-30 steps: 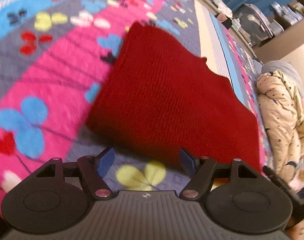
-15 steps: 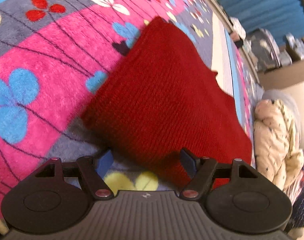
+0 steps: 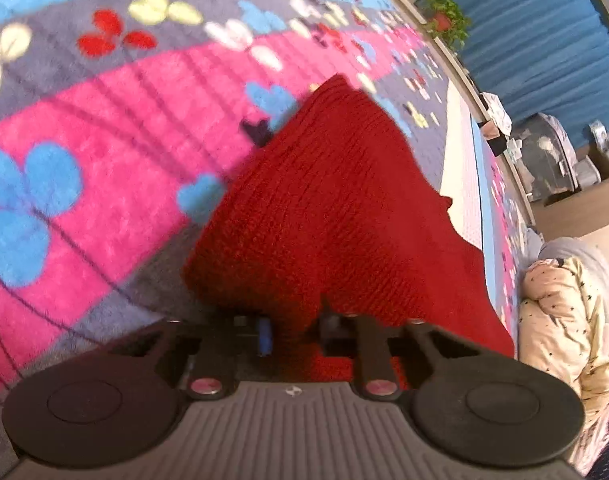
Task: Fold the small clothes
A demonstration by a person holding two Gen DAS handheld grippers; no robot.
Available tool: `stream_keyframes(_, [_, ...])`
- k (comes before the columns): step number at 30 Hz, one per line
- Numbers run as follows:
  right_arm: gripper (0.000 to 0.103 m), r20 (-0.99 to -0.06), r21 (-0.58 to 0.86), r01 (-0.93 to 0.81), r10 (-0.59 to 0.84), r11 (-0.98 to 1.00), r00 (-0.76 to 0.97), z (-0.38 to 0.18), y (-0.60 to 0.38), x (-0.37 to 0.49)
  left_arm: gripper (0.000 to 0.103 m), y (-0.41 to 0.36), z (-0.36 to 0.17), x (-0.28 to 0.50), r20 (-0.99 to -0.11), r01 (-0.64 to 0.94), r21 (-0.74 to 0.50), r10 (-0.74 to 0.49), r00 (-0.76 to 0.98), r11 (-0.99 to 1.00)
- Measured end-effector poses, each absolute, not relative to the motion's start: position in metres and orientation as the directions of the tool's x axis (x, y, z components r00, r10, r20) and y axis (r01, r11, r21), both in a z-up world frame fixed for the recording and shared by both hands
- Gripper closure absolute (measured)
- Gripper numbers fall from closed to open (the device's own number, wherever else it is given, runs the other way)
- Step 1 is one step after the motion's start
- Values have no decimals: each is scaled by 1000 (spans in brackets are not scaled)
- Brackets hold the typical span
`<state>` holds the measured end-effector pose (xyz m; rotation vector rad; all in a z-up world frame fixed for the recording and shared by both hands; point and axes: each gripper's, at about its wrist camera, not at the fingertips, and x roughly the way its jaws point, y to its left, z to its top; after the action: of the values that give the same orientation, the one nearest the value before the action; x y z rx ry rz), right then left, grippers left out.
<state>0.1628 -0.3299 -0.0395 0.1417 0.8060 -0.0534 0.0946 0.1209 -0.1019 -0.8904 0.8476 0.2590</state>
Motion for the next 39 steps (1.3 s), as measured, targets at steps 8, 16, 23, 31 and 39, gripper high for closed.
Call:
stream_keyframes(8, [50,-658,171,412,-207,895,724,-27,-404,151,87,32,-6,134,-740,-404,-280,72,669,871])
stream_keyframes(16, [50,-598,253,559,-327,789,732,-22,-452,133,87,-205,9,97,-494,247,215,-113,862,945])
stream_keyframes(23, [49,-596,364,465,-181,807,782,-29,-459,137,69,-304,-89,72,-702,617,207,-324,634,759])
stream_keyframes(31, [37,-655,512,216,215,831,725,-52,-426,166,37,-230,-33,71,-589,580,60,-440,678,812])
stream_keyframes(39, [85,-702,461,27,347,887,622,-56,-378,173,66,-154,-54,110,-712,373,-108,-333,619,922])
